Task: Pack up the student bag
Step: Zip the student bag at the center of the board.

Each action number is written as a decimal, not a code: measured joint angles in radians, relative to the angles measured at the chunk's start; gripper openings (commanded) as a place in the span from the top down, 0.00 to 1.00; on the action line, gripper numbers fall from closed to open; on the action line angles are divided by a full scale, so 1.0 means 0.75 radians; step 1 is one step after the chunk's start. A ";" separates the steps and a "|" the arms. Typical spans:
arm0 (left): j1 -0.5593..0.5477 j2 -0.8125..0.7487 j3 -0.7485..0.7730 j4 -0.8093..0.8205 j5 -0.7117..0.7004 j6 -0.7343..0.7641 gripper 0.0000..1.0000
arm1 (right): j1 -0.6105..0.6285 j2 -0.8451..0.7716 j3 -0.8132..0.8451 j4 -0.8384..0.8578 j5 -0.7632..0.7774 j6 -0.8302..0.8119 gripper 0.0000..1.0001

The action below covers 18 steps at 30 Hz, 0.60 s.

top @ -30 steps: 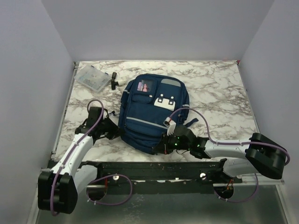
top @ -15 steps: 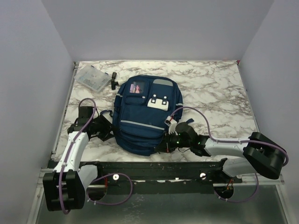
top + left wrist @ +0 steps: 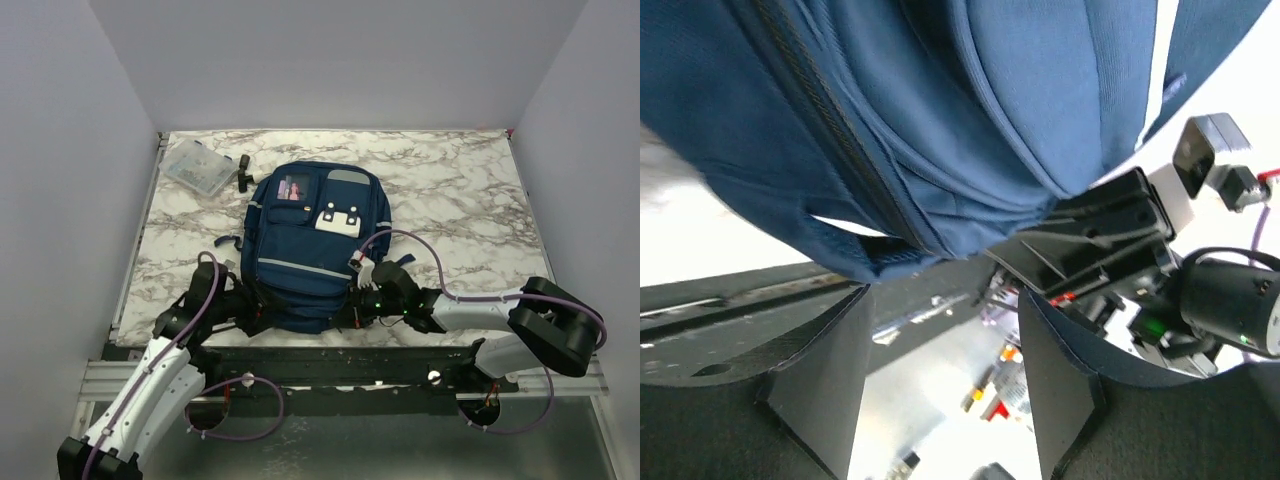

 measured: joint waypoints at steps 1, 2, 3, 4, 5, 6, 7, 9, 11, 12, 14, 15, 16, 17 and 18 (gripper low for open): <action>-0.045 -0.018 -0.019 0.032 0.000 -0.054 0.39 | 0.000 0.003 0.000 0.003 -0.003 0.000 1.00; -0.107 -0.021 -0.044 0.079 -0.003 -0.124 0.39 | 0.000 0.006 0.000 0.007 -0.004 0.001 1.00; -0.145 -0.013 -0.059 0.114 -0.006 -0.166 0.39 | 0.000 0.008 0.000 0.010 -0.007 0.001 1.00; -0.194 0.012 -0.071 0.158 -0.011 -0.212 0.40 | 0.000 0.009 0.000 0.012 -0.008 0.001 1.00; -0.253 0.057 -0.074 0.212 -0.027 -0.253 0.41 | 0.000 0.009 0.000 0.013 -0.009 0.001 1.00; -0.287 0.092 -0.073 0.250 -0.031 -0.274 0.43 | 0.000 0.009 0.000 0.014 -0.010 0.001 0.99; -0.336 0.156 -0.071 0.305 -0.040 -0.297 0.46 | 0.000 0.009 0.000 0.014 -0.011 0.001 1.00; -0.411 0.300 -0.047 0.400 -0.052 -0.329 0.55 | 0.000 0.009 0.000 0.015 -0.012 0.001 1.00; -0.458 0.461 -0.025 0.497 -0.067 -0.357 0.67 | 0.000 0.008 0.000 0.015 -0.012 0.001 0.99; -0.464 0.494 -0.024 0.522 -0.075 -0.359 0.71 | 0.000 0.007 0.000 0.014 -0.012 0.002 0.99; -0.469 0.546 -0.027 0.574 -0.109 -0.386 0.74 | 0.000 0.003 0.000 0.010 -0.012 0.002 1.00; -0.473 0.550 -0.031 0.596 -0.143 -0.395 0.75 | 0.000 0.000 0.000 0.007 -0.012 0.001 0.99; -0.477 0.547 -0.035 0.606 -0.158 -0.397 0.83 | 0.000 -0.004 0.000 0.003 -0.012 0.001 1.00; -0.482 0.534 -0.043 0.617 -0.193 -0.400 0.92 | 0.000 -0.009 0.000 0.001 -0.011 0.001 1.00; -0.484 0.518 -0.050 0.620 -0.217 -0.403 0.97 | 0.000 -0.013 0.000 0.001 -0.011 0.001 1.00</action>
